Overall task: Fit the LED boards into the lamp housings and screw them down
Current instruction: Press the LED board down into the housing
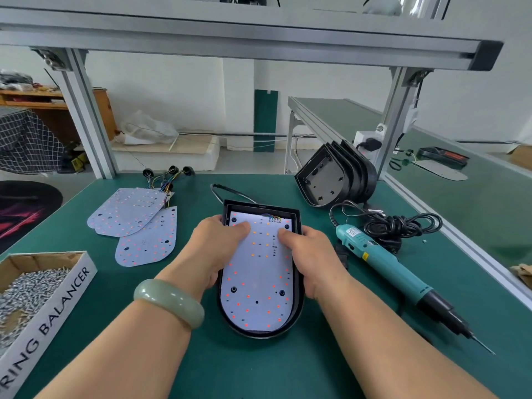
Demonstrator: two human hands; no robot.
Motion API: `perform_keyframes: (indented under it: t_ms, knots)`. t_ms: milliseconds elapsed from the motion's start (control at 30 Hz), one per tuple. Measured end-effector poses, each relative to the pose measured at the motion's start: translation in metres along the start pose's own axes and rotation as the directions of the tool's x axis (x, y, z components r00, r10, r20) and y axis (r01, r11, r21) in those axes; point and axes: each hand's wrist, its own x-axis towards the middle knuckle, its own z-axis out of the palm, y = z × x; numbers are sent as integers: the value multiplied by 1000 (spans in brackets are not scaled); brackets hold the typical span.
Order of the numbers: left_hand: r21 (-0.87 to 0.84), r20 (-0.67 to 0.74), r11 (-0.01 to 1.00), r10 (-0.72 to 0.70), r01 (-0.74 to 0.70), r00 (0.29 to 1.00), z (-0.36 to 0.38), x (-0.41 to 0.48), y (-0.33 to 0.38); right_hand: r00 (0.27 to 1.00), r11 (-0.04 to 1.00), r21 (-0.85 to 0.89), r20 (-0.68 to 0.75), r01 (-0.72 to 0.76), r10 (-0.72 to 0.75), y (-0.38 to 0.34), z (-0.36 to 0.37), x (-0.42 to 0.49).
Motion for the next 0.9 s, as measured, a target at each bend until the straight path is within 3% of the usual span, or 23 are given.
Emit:
perform_keyframes:
  t_ms: [200, 300, 500, 567, 667, 800, 900]
  knots:
    - [165, 148, 984, -89, 64, 985, -3, -16, -1, 996, 998, 7, -58, -63, 63, 4, -6, 1]
    - [192, 101, 980, -68, 48, 993, -1, -17, -5, 995, 993, -64, 26, -98, 100, 4, -7, -2]
    - [209, 59, 972, -122, 107, 991, 2, -14, -10, 990, 979, -147, -22, -144, 142, 5, -5, 1]
    - [215, 34, 971, -111, 101, 993, 2, -15, -10, 997, 959, -275, -55, -65, 52, 6, -5, 1]
    - [230, 76, 970, -101, 81, 992, 1, -19, -8, 989, 846, -532, -95, 45, -113, 8, -10, -3]
    - [297, 15, 955, -27, 21, 1000, -13, -27, -6, 983, 809, -574, -38, 125, -179, 12, -20, -5]
    - [370, -80, 924, 132, -93, 988, -47, -32, -3, 928, 775, -589, -112, 227, -356, -3, -31, -6]
